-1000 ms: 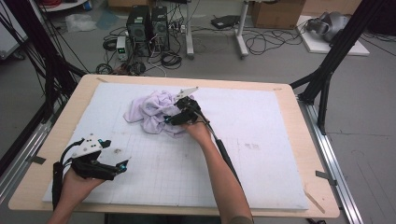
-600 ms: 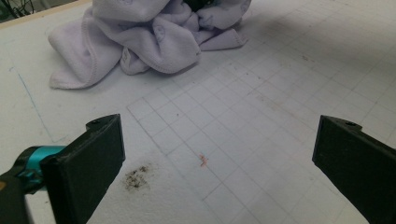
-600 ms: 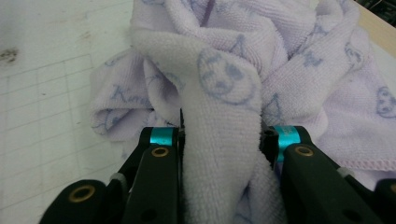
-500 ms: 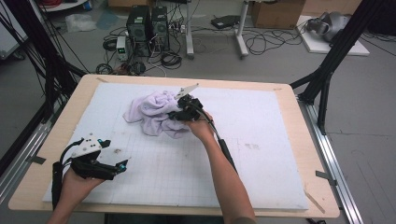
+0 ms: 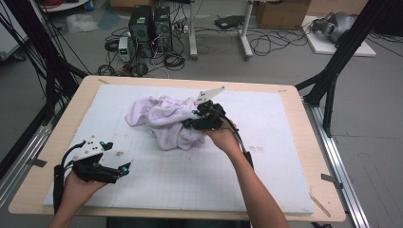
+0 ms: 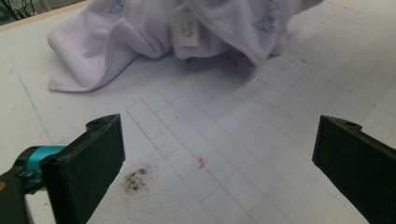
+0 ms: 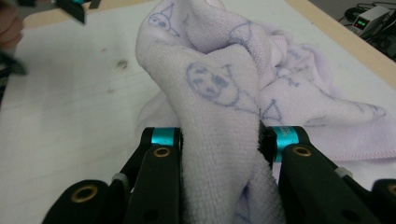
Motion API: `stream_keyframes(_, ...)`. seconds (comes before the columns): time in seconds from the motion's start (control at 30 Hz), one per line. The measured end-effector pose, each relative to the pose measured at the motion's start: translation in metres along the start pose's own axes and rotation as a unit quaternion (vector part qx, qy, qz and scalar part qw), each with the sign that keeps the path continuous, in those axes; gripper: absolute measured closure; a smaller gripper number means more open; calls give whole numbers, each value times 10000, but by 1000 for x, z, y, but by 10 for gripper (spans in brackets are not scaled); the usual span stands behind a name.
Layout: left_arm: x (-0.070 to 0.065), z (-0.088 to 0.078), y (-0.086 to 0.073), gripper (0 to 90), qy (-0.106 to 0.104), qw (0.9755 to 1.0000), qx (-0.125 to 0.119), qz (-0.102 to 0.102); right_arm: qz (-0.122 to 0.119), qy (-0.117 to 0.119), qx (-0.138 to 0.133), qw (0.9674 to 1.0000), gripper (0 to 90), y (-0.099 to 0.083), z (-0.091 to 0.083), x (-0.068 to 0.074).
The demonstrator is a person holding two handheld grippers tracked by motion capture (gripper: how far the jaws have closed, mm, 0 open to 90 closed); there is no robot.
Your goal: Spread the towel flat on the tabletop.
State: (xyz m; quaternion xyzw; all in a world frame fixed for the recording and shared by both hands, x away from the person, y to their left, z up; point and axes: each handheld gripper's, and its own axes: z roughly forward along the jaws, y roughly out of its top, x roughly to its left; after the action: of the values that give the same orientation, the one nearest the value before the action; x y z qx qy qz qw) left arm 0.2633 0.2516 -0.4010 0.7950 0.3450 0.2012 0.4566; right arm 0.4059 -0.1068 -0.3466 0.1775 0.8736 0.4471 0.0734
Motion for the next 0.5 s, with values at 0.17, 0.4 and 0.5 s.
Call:
stream_keyframes(0.17, -1, 1, 1, 28, -50, 10000, -2, -1, -109, 61, 25, 9999, 712, -16, -30, 28)
stream_keyframes(0.4, -5, 5, 2, 60, -158, 9999, 19, 49, -9, 178, -81, 9998, 706, -51, -52, 64)
stream_keyframes(0.5, -6, 6, 3, 62, -183, 9997, 59, 116, 123, 378, -22, 9992, 700, -68, -43, 76)
